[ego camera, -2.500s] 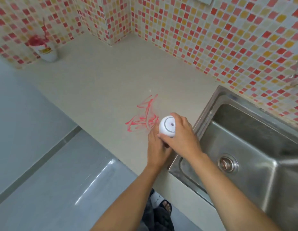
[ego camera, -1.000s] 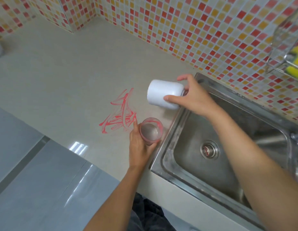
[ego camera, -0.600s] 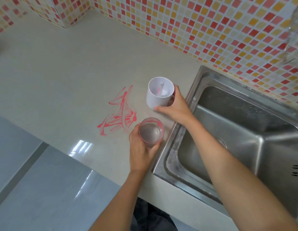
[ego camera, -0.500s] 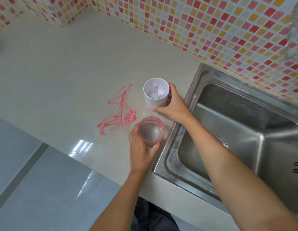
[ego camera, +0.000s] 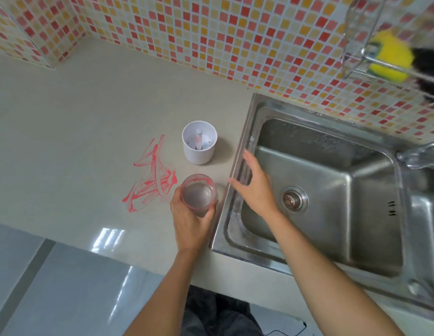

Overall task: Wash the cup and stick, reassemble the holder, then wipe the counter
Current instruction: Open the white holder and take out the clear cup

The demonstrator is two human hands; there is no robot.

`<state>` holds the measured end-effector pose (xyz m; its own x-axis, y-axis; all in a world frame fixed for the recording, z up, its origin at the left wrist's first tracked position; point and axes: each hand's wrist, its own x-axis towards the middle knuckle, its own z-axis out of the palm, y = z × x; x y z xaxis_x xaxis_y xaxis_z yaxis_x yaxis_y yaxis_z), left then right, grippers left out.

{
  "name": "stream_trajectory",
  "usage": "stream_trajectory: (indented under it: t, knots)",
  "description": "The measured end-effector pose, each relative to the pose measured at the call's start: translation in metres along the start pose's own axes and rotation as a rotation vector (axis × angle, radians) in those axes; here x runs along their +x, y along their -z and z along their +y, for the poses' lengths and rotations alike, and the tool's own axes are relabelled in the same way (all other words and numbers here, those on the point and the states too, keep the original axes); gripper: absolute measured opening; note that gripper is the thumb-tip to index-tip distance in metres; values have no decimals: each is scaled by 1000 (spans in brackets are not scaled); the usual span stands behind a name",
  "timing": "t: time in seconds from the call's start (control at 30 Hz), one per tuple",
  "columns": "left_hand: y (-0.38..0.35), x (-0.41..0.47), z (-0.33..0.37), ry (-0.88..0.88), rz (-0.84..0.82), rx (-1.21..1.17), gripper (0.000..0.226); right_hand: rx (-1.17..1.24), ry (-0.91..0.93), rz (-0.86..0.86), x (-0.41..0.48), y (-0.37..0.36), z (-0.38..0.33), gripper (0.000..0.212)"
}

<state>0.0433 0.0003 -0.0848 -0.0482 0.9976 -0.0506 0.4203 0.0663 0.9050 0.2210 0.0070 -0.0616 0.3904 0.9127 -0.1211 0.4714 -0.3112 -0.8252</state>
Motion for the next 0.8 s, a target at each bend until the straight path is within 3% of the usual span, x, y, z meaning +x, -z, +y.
stream_trajectory:
  t: [0.23, 0.4, 0.6, 0.8]
  knots:
    - [12, -6, 16, -107, -155, -25, 78, -425, -128, 112, -124, 44, 83, 67]
    - [-21, -19, 46, -463, -419, 131, 62, -620, -250, 129, -164, 88, 127, 75]
    - [-88, -38, 60, -796, -662, 539, 81, -680, -429, 143, -172, 123, 158, 70]
    - [-137, -33, 57, -889, -751, 626, 62, -704, -440, 125, -168, 120, 161, 73]
